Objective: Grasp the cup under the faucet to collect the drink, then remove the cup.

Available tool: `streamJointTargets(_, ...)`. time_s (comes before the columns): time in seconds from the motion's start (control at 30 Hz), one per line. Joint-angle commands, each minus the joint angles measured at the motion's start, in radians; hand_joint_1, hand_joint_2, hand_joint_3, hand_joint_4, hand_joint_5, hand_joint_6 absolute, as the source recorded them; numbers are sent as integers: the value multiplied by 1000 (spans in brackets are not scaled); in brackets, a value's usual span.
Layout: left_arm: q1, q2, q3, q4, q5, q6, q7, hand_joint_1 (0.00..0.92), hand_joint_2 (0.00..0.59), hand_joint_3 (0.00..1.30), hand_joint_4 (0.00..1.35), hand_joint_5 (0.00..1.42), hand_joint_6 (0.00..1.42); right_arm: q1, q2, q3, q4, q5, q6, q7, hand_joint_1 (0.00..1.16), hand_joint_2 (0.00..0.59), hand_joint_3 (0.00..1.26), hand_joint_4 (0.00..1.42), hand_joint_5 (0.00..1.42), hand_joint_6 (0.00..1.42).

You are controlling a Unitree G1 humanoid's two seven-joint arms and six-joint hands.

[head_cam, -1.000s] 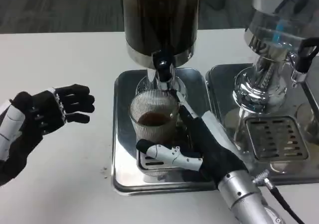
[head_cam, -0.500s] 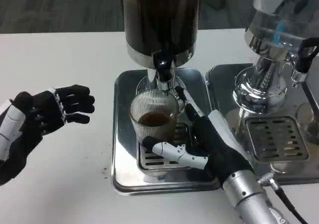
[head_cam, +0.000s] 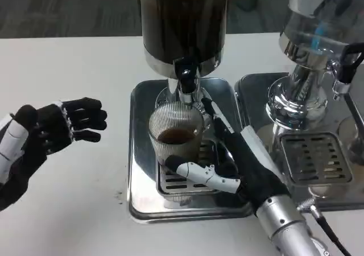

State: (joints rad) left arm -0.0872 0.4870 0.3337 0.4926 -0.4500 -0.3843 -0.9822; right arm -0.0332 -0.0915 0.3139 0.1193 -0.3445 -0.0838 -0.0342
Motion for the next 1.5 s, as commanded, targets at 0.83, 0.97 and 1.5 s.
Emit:
streamJointTargets(0.83,7,34,-6,-2,13,13,-5,0,138,384,342,332,386,-63,16,-50,143,91,-150,50,498,104,34,40,140,189)
streamJointTargets(0.97,10,37,-3,-3,13,13,-4,0,138,384,342,332,386,-79,20,-50,171,98,-167,57,498,104,35,38,143,190)
streamJointTargets(1.5,30,49,-3,-15,13,22,0,0,138,384,342,344,400,-123,21,-30,221,75,-171,64,496,74,32,32,133,209)
